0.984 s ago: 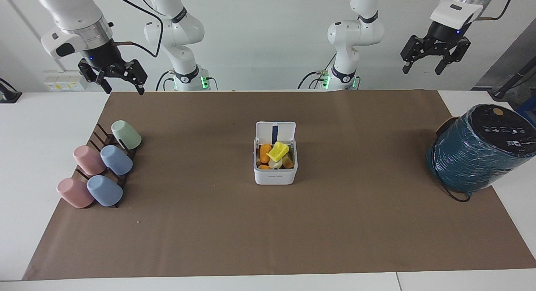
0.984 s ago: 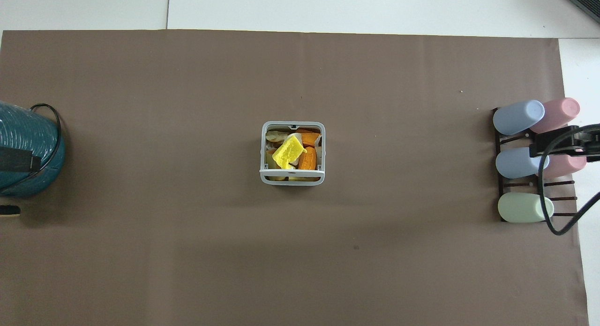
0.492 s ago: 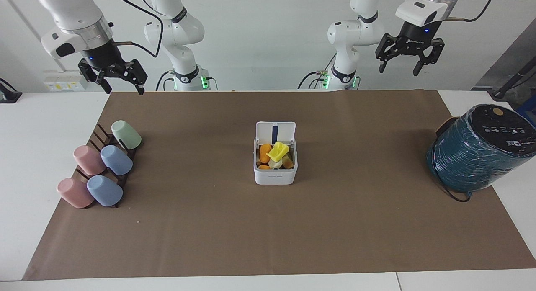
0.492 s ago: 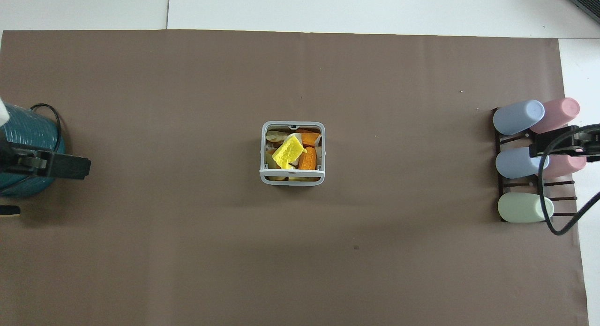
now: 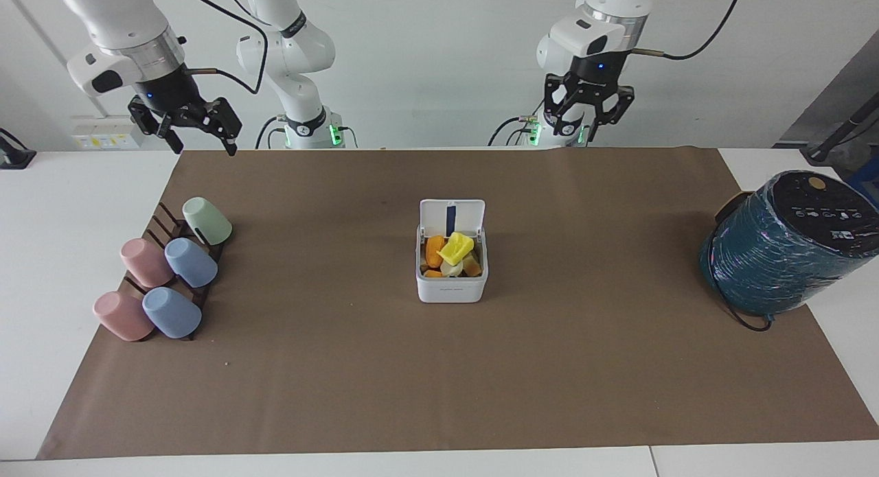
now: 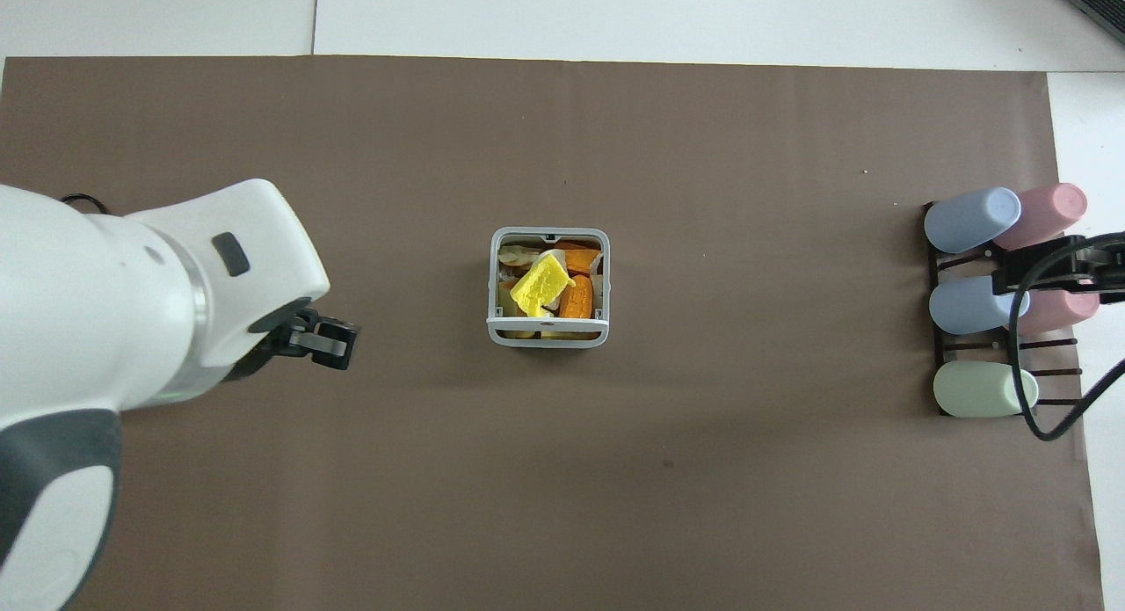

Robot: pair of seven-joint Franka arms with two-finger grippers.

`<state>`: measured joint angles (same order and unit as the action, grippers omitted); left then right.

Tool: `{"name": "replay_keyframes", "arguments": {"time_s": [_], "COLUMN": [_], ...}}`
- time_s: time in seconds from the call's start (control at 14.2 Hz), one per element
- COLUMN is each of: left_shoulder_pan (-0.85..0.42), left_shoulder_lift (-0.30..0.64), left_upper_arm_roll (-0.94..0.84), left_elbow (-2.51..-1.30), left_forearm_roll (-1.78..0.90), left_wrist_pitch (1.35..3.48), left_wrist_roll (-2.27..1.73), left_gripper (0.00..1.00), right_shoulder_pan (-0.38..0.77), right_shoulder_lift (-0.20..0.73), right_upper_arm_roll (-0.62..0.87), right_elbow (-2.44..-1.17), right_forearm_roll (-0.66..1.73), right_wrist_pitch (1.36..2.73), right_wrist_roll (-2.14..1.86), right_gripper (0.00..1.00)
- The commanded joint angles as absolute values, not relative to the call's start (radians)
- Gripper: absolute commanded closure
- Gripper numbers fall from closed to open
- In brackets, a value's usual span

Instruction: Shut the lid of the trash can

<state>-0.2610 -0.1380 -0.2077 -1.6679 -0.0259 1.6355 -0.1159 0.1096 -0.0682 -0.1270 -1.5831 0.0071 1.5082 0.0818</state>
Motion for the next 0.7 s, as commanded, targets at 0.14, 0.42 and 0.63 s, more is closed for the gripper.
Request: {"name": "replay_keyframes", "arguments": {"time_s": [0.14, 0.42, 0.63], "left_shoulder_pan": [-0.405, -0.44, -0.471], "left_shoulder_lift": [-0.178, -0.158, -0.109], "left_upper_arm_roll": [-0.193, -0.195, -0.195], "left_elbow": [-1.825, -1.867, -1.885], "left_forearm_roll": [-0.032, -0.034, -0.032], "left_wrist_pitch": [1.81, 1.903, 1.963], "left_wrist_roll": [-0.23, -0.268, -0.311], "left_gripper": [1.0, 1.0, 1.0], "right_shoulder_pan": [0.087, 0.087, 0.087], "right_shoulder_lift": [-0.08, -0.078, -0.08], "right_upper_arm_roll": [-0.114, -0.114, -0.114], "right_elbow": [-1.591, -1.592, -1.592], "right_forearm_roll": [0.029, 0.029, 0.029], "right_wrist_pitch": [1.497, 1.497, 1.499], "right_wrist_roll": [0.057, 0.057, 0.057], "right_gripper": [0.0, 0.0, 0.0]}}
